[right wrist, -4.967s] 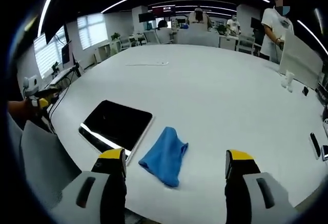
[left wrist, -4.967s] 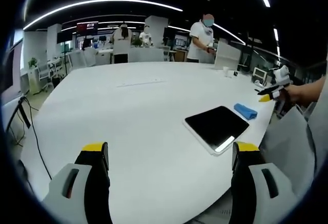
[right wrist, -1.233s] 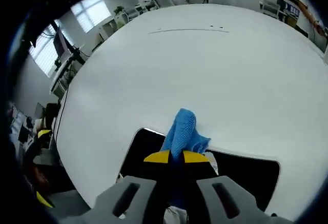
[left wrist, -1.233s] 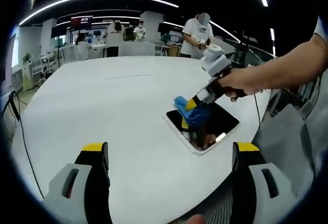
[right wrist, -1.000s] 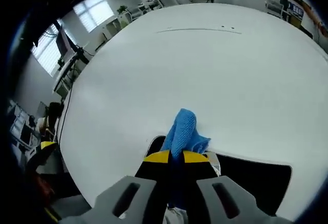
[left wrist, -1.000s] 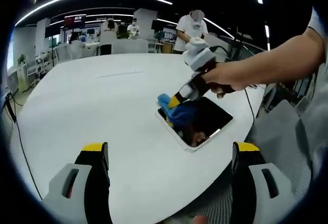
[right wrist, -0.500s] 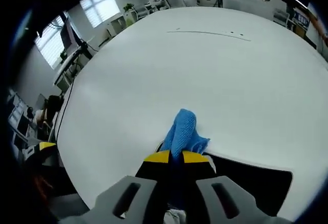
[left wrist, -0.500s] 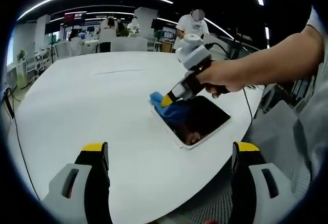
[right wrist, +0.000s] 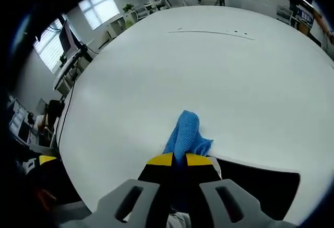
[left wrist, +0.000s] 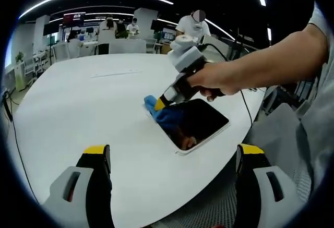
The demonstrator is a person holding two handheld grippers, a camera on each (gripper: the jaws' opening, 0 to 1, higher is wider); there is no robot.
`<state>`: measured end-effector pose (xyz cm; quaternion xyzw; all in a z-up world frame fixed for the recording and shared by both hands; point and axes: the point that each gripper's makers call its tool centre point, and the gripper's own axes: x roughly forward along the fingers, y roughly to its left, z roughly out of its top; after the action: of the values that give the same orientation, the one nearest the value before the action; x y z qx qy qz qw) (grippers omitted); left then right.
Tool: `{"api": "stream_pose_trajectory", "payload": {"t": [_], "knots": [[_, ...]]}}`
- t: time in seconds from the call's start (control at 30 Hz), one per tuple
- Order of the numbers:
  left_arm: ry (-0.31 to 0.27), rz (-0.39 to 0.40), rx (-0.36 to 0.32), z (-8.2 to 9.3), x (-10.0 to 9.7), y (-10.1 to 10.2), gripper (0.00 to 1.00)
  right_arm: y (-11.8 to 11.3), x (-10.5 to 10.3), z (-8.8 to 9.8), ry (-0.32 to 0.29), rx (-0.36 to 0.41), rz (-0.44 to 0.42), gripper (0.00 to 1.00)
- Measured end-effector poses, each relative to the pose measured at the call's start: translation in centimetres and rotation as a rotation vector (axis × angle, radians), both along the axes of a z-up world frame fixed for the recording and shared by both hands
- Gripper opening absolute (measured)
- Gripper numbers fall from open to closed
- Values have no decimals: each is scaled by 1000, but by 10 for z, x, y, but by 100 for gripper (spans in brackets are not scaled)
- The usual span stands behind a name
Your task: Wipe the mirror surface with the cleaning cloth until all visible marks leave the cleaned area.
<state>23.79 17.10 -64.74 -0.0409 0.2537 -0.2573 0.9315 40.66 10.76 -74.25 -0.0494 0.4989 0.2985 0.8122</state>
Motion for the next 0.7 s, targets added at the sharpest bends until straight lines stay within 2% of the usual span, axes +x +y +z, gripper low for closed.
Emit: {"api": "stream_pose_trajectory", "payload": {"t": [0.3,0.57,0.7], "knots": [[-3,22,13,1,5,7,99,0,-20,4,29,9,20,1],[-20,44,31,1,7,6,99,1,-33,3,6,17,29,1],[-20,39,32,-1,9,2,99,1,-42,5,18,16,37,1]]}}
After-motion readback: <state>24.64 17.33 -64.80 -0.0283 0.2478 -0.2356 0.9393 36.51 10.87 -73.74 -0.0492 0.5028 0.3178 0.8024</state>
